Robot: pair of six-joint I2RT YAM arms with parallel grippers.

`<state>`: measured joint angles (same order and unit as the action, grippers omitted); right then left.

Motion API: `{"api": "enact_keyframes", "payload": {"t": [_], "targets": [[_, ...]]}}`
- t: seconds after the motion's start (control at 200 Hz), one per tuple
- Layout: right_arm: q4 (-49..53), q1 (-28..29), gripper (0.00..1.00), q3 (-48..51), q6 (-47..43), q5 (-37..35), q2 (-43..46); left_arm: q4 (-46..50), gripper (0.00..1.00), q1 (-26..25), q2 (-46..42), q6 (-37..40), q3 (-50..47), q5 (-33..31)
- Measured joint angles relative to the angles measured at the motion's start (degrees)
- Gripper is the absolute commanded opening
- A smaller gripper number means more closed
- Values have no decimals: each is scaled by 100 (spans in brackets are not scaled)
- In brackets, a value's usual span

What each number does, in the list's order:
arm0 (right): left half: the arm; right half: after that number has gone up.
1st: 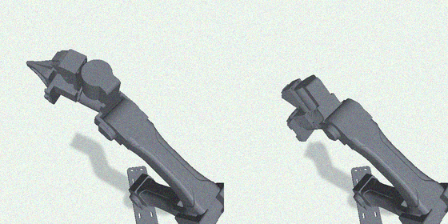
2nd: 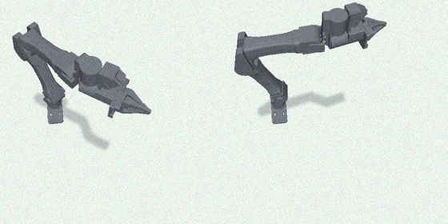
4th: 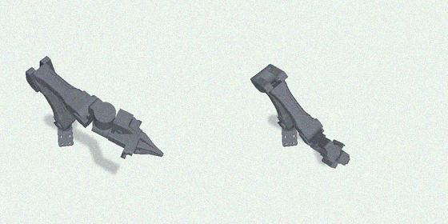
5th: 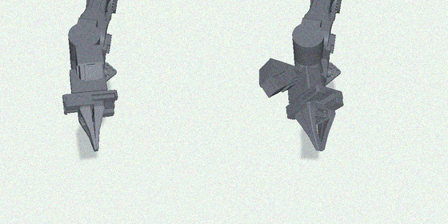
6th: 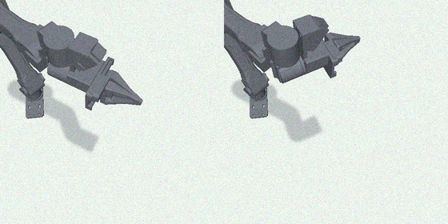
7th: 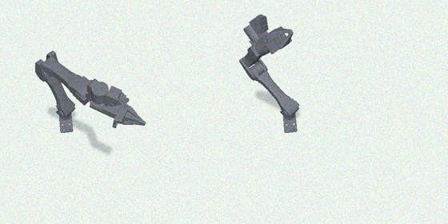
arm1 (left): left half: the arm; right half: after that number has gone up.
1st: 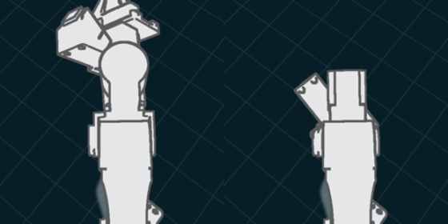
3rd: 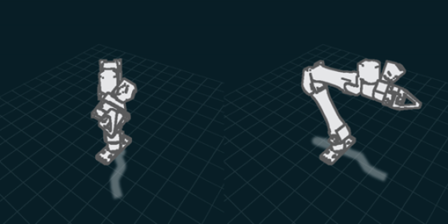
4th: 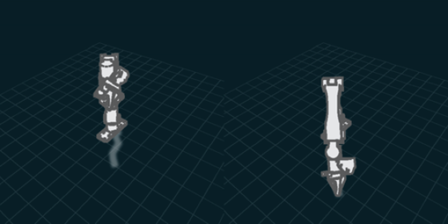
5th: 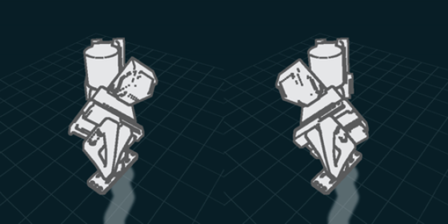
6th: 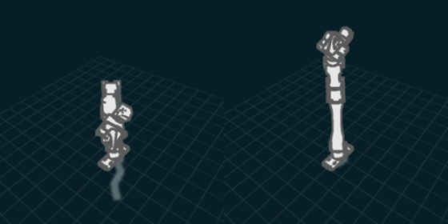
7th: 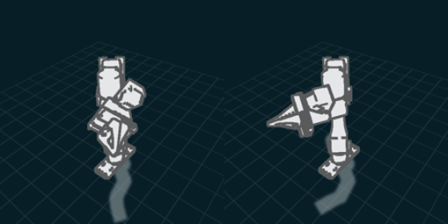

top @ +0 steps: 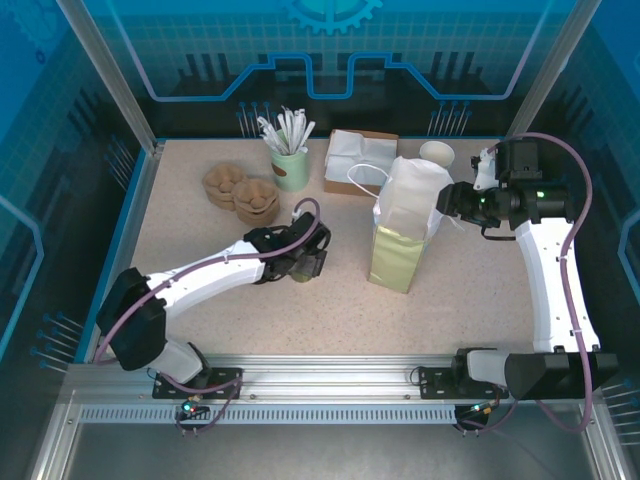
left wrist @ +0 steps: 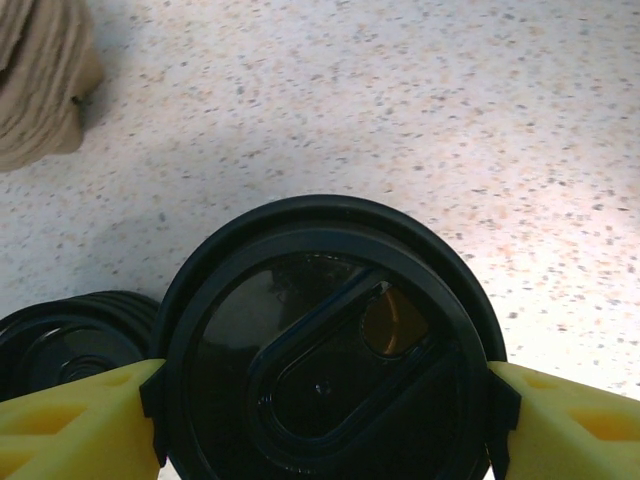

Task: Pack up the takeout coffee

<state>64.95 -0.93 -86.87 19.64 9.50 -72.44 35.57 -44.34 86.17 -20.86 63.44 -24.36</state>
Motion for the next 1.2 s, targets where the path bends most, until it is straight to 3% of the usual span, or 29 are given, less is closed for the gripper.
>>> {"api": "enact_keyframes", "payload": {"t": [0.125,0.53,0.805,1.005,1.196], "targets": [[0,0,55,0,0,0,20,13,79,201,-142,-15,-127,-7],[2,0,55,0,2,22,24,114,97,299,-245,-22,-164,-26],[50,-4,56,-83,2,35,24,463,98,507,-734,-20,616,-17],[68,-24,55,-229,4,76,46,319,95,1292,-1119,-144,841,225],[92,-26,55,-284,9,199,61,-494,88,2605,-1121,-776,393,1259]]}}
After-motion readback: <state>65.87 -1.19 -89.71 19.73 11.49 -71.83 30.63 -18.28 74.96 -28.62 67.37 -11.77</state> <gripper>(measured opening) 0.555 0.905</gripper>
